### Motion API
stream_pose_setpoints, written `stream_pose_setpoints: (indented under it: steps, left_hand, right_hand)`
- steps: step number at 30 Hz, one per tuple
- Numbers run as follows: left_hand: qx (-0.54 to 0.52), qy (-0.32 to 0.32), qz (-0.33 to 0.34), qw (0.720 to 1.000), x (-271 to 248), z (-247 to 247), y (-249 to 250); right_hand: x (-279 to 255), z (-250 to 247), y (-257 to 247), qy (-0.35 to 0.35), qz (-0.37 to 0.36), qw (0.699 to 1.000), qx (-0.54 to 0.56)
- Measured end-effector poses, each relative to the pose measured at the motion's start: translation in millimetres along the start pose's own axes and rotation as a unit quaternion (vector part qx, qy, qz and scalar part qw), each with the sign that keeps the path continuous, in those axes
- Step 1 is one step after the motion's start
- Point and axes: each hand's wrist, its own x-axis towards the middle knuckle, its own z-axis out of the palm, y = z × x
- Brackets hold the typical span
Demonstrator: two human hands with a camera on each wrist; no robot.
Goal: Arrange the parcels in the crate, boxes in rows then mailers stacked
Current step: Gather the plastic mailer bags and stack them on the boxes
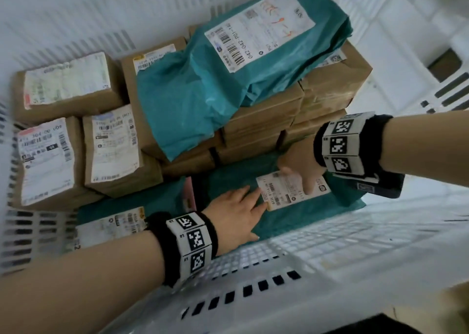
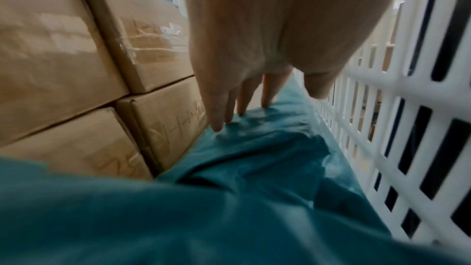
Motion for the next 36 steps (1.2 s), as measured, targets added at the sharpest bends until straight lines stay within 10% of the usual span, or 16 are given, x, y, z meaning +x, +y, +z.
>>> stream_pose_setpoints:
  steps: [17, 23, 27, 30, 32, 36]
  left_hand:
    - [-0.029, -0.041, 0.012, 0.999, 3.7, -21.3, -14.8]
    - [-0.048, 0.178, -0.023, 0.983, -26.8, -69.7, -27.4]
    - [-0.104, 0.398, -0.030, 0.911, -47.2, -101.0, -37.8]
    - [-0.042, 0.531, -0.100, 0.841, -55.3, -117.7, -51.4]
    - [-0.023, 0.492, -0.188, 0.850, -54.1, -128.6, -58.2]
    - [-0.104, 0.334, -0.281, 0.894, -39.3, -133.2, -72.7]
  right_hand:
    - [25.0, 2.3, -5.1, -0.003, -0.023, 0.997, -0.070]
    - [-29.8, -37.1, 1.1, 0.180, 0.012, 0.984, -0.006]
    - [-73.1, -54.8, 8.3, 0.343, 0.051, 0.936, 0.058]
    - [-85.7, -55.5, 23.5, 0.502, 0.090, 0.837, 0.200]
    - [-82.4, -54.0, 34.2, 0.570, 0.137, 0.774, 0.237]
    - [-74.9, -51.6, 50.1, 0.537, 0.252, 0.743, 0.309]
